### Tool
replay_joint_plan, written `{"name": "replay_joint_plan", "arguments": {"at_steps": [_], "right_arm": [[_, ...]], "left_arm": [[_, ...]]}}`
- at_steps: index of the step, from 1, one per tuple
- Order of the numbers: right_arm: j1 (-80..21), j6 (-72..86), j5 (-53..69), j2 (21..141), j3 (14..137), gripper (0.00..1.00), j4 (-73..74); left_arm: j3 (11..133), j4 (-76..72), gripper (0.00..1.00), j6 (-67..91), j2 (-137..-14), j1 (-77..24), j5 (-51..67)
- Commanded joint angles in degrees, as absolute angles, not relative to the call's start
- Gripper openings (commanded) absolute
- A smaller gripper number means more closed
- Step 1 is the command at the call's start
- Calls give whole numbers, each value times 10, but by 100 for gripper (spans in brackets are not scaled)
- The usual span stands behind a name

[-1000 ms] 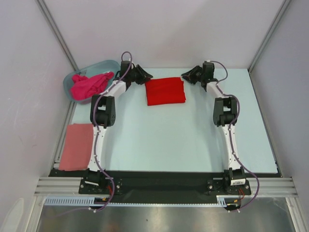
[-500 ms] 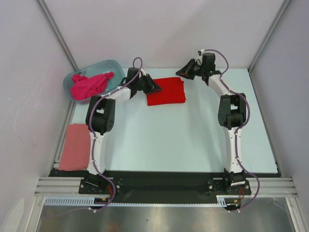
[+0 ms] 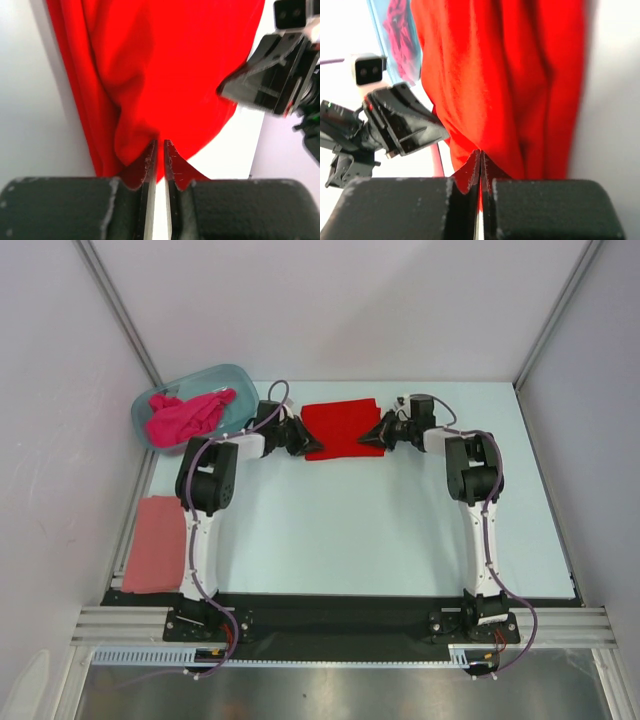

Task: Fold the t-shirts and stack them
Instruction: Fold the tshirt

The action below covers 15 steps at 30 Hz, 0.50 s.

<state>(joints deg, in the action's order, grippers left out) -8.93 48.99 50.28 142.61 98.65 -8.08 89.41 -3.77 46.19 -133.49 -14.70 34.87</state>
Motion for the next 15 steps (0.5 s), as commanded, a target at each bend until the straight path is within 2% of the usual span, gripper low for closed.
{"name": "replay_joint_plan", "arguments": {"at_steps": [1, 6, 10, 15], "right_arm": [[-76, 456, 481, 1398, 1025, 0, -49], [-103, 465, 480, 1391, 1118, 0, 7], [-135, 518, 467, 1394, 1099, 0, -79], [-165, 560, 465, 1417, 1050, 0, -135]], "left_arm": [[875, 16, 15, 408, -1273, -147, 335], [906, 3, 18, 430, -1216, -156, 334], [951, -51, 20, 485, -1262, -160, 349], [986, -83, 17, 521, -1342, -157, 336]]}}
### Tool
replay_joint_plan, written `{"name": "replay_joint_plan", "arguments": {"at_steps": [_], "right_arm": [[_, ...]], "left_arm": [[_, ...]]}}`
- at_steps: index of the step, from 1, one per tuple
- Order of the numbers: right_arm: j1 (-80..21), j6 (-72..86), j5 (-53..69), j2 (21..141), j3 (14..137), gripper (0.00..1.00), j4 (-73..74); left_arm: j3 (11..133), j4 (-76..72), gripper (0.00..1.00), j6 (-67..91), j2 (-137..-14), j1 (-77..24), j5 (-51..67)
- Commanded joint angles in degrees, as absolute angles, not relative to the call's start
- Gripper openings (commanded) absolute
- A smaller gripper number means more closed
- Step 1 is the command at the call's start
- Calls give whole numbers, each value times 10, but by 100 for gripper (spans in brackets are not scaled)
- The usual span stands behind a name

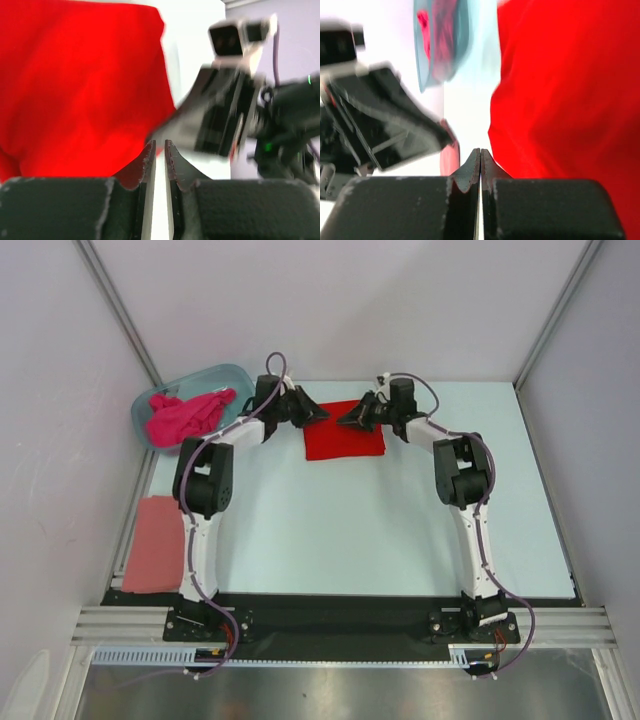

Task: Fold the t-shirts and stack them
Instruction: Fold the tshirt

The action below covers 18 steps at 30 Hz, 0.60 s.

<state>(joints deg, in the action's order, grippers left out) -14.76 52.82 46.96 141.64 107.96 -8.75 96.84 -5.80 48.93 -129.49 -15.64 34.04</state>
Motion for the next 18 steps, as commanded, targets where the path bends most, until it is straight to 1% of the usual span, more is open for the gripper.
{"name": "replay_joint_plan", "arguments": {"at_steps": [1, 2, 7, 8, 12, 13, 18], "right_arm": [[-166, 556, 468, 1417, 1035, 0, -152], [-166, 551, 468, 1416, 1003, 0, -155], [-129, 512, 474, 1409, 929, 0, -164], [-120, 507, 481, 1405, 921, 0, -168], [-85, 476, 493, 1372, 911, 0, -137], [-75, 470, 494, 1361, 911, 0, -119], [-64, 467, 490, 1313, 925, 0, -95]], "left_arm": [[990, -75, 17, 513, -1365, -156, 329], [998, -63, 16, 507, -1375, -154, 318], [1023, -6, 15, 475, -1419, -142, 309], [1026, -4, 14, 466, -1421, -140, 306], [1032, 89, 13, 395, -1384, -137, 253], [1031, 97, 14, 386, -1370, -137, 246], [1031, 128, 25, 358, -1293, -149, 230]]}}
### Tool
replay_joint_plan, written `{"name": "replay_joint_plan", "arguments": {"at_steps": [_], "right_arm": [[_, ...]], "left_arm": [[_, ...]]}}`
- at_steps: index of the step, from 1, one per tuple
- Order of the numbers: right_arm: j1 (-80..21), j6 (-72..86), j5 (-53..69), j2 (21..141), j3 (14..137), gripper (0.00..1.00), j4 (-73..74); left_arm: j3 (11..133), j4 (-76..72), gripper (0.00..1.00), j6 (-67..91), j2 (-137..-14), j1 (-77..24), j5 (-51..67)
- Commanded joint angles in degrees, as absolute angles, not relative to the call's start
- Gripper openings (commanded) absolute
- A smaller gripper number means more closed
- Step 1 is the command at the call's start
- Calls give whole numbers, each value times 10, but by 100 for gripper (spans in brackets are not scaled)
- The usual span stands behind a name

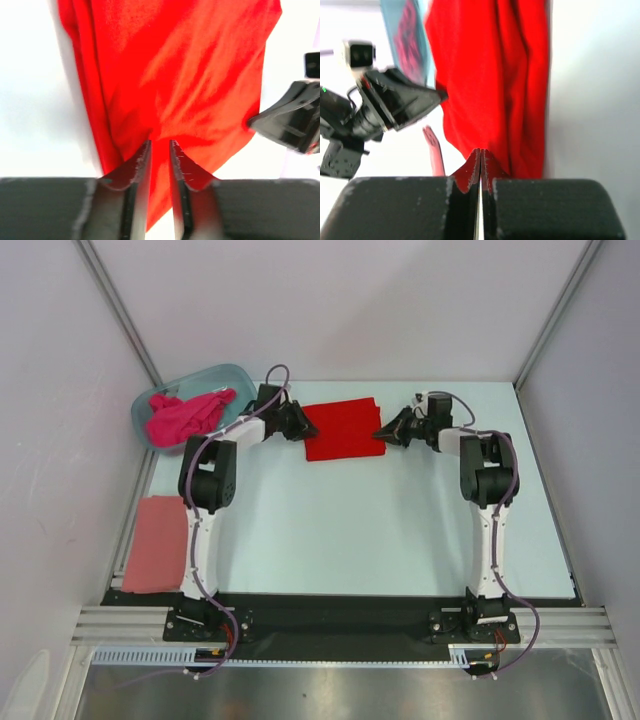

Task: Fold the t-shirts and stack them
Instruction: Fold the tshirt

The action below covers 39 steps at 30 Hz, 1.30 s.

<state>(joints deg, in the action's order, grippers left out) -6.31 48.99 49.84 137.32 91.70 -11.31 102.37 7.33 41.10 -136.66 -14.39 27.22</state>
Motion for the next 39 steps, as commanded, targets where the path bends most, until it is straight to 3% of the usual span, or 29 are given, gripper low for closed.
{"name": "replay_joint_plan", "arguments": {"at_steps": [1, 10, 19, 27, 32, 39], "right_arm": [[-65, 475, 489, 1313, 932, 0, -101], [-108, 619, 433, 1373, 950, 3, -250], [-106, 646, 368, 1470, 1001, 5, -323], [-101, 646, 274, 1535, 1121, 10, -276], [-98, 645, 196, 1571, 1233, 13, -142], [-76, 629, 163, 1522, 1177, 15, -79]], "left_arm": [[1032, 129, 27, 358, -1286, -153, 229], [979, 21, 26, 452, -1296, -182, 297], [882, -45, 22, 475, -1336, -180, 294], [840, -41, 22, 467, -1331, -180, 283], [863, -26, 22, 454, -1326, -179, 280], [958, 22, 24, 439, -1326, -161, 283]]}}
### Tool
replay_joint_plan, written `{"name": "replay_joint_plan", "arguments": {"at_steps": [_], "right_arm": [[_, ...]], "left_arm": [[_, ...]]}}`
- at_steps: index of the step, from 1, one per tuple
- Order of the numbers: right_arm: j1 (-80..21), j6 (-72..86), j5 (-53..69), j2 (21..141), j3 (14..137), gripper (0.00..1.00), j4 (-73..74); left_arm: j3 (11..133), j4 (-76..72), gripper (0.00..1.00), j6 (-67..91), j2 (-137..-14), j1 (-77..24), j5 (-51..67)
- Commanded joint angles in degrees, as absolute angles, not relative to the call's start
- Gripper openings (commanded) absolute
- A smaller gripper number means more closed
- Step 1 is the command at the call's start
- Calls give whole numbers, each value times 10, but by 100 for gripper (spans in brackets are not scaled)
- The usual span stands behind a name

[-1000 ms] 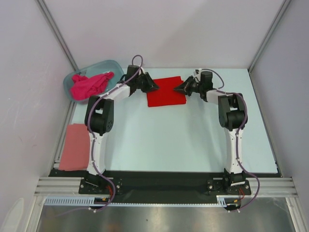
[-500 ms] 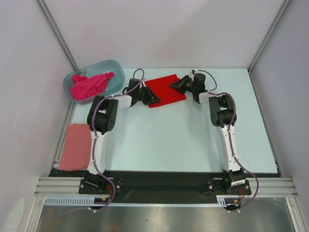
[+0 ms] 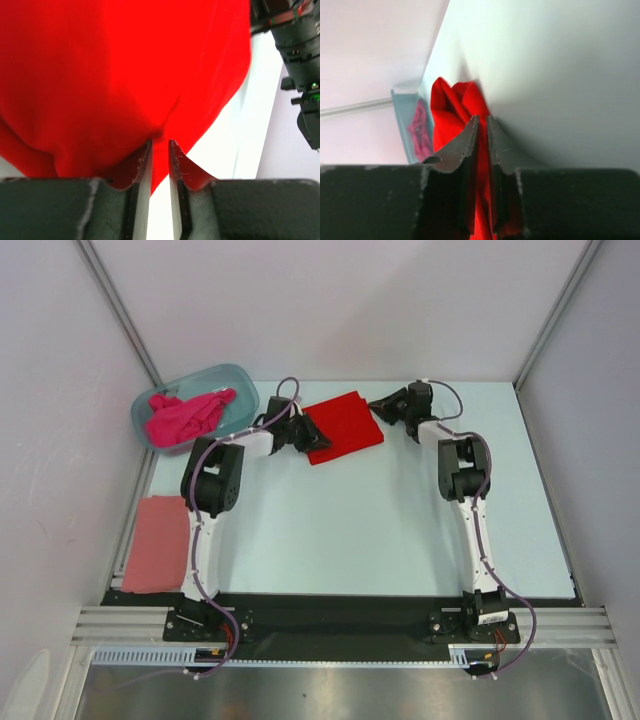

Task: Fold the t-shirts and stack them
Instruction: Fold the tshirt

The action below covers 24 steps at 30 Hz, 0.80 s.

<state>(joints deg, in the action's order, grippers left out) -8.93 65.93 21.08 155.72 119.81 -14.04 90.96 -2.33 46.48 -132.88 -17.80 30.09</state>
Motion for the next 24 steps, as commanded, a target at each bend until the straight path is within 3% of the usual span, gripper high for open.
{"name": "replay_joint_plan", "arguments": {"at_steps": [1, 10, 15, 20, 24], "right_arm": [[-69, 624, 171, 1515, 1177, 16, -71], [-33, 457, 228, 1437, 1194, 21, 67], [-38, 409, 291, 1375, 1152, 30, 77], [-70, 382, 371, 1325, 1089, 46, 81], [-84, 341, 369, 1299, 1065, 48, 102]], "left_arm": [[974, 28, 25, 437, -1331, -156, 286], [1151, 96, 29, 429, -1411, -101, 310], [1159, 67, 28, 447, -1425, -90, 323], [1184, 61, 28, 454, -1473, -86, 317], [1234, 114, 28, 435, -1499, -80, 294]]}}
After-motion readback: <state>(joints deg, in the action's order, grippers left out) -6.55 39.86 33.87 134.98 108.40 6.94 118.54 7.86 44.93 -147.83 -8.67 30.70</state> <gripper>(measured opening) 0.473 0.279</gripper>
